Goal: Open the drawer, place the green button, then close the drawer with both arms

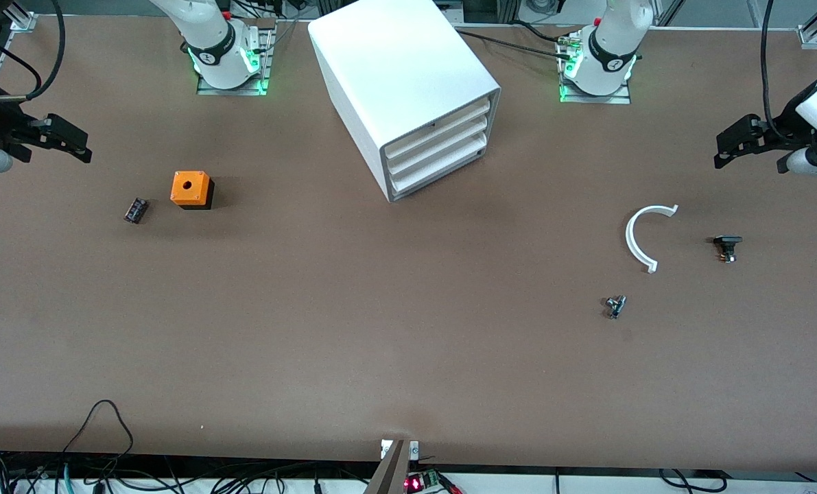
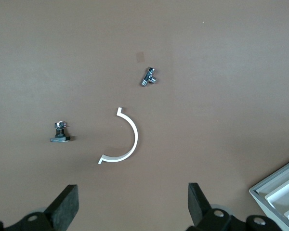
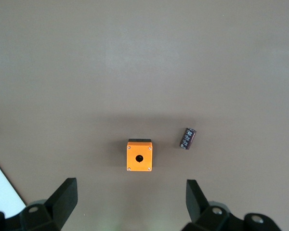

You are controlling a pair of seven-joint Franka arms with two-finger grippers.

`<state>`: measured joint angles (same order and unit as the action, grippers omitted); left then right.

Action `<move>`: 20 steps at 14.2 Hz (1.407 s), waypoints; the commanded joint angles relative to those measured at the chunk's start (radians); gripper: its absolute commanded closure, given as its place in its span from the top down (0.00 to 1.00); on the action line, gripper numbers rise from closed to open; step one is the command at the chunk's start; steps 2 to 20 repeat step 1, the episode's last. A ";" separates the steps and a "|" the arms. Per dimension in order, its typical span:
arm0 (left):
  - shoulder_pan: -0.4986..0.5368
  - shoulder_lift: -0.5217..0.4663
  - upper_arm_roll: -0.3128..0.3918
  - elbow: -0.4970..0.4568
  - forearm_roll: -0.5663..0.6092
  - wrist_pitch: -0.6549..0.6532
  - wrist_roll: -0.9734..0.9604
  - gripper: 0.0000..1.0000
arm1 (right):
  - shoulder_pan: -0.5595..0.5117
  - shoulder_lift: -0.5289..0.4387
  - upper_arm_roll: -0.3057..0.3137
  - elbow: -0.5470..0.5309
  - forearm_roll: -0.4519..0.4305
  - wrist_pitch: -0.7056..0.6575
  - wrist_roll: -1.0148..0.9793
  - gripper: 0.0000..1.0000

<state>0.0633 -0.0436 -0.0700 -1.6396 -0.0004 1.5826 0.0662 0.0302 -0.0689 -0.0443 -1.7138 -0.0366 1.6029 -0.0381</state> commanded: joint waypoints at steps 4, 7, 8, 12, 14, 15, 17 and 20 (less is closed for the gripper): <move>-0.003 0.016 -0.001 0.038 -0.009 -0.030 -0.008 1.00 | -0.004 -0.029 -0.005 -0.026 0.006 0.014 -0.017 1.00; -0.003 0.016 -0.001 0.038 -0.009 -0.030 -0.008 1.00 | -0.004 -0.029 -0.005 -0.026 0.006 0.014 -0.017 1.00; -0.003 0.016 -0.001 0.038 -0.009 -0.030 -0.008 1.00 | -0.004 -0.029 -0.005 -0.026 0.006 0.014 -0.017 1.00; -0.003 0.016 -0.001 0.038 -0.009 -0.030 -0.008 1.00 | -0.004 -0.029 -0.005 -0.026 0.006 0.014 -0.017 1.00; -0.003 0.016 -0.001 0.038 -0.009 -0.030 -0.008 1.00 | -0.004 -0.029 -0.005 -0.026 0.006 0.014 -0.017 1.00; -0.003 0.016 -0.001 0.038 -0.009 -0.030 -0.008 1.00 | -0.004 -0.029 -0.005 -0.026 0.006 0.014 -0.017 1.00; -0.003 0.016 -0.001 0.038 -0.009 -0.030 -0.008 1.00 | -0.004 -0.029 -0.005 -0.026 0.006 0.014 -0.017 1.00; -0.003 0.016 -0.001 0.038 -0.009 -0.030 -0.008 1.00 | -0.004 -0.029 -0.005 -0.026 0.006 0.014 -0.017 1.00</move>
